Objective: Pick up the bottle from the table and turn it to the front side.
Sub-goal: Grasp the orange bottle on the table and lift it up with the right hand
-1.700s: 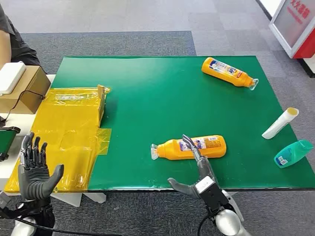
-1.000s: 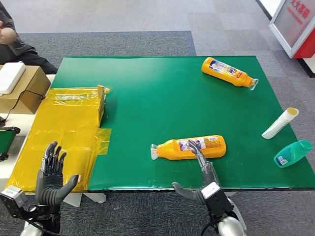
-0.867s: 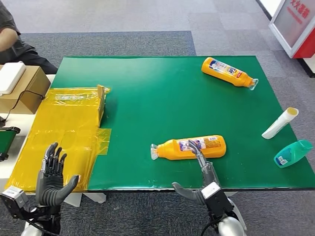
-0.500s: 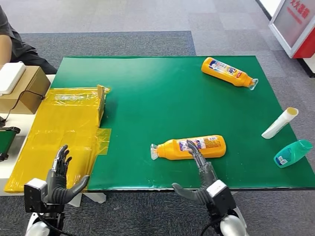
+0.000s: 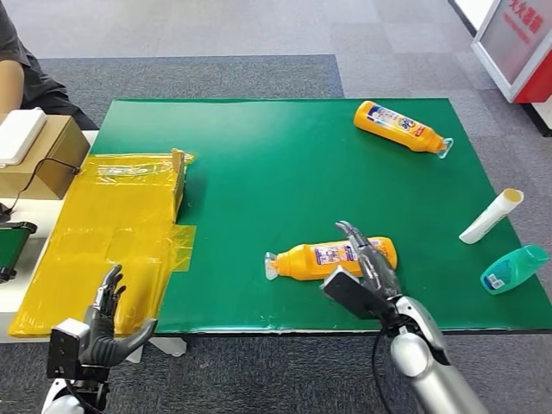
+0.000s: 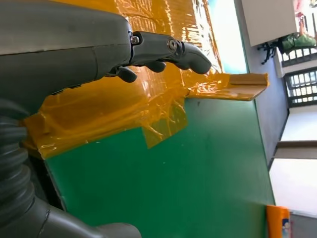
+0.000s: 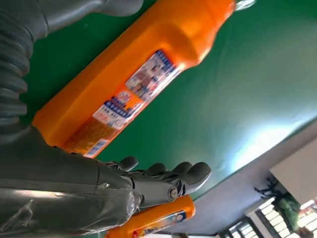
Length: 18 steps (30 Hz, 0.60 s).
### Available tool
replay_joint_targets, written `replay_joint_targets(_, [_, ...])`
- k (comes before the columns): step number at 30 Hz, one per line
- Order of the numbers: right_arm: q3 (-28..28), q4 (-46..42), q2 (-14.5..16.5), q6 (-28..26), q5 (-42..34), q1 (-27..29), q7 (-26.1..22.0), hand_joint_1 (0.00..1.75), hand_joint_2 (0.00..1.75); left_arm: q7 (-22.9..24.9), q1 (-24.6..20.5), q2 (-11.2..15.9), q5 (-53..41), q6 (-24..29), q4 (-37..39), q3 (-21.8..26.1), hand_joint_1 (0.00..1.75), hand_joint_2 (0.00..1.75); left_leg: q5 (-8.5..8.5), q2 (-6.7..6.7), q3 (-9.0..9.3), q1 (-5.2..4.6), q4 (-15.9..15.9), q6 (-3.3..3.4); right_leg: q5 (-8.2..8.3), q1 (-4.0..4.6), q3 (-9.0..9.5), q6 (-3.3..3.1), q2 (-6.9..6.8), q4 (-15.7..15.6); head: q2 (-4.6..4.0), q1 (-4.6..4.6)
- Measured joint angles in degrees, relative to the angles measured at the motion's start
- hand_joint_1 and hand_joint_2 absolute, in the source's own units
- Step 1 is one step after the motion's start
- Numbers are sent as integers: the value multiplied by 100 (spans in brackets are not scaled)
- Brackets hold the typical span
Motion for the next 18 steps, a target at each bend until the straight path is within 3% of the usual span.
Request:
replay_joint_targets(8, [109,1234,-402,552,438,-1070,641,0,175,54,-107,1,-310,98,7,-44,0,175,12,0,0,1,0,-3,7,2,-2,0,-1,0,0,-1])
replay_joint_targets(18, [222,1701,-493,572,458,-1343,661,0,175,54,-130,2,-311,100,7,-77,0,175,10,-1,-2,1,0,0,6,2,-3,0,-1,1,0,-1])
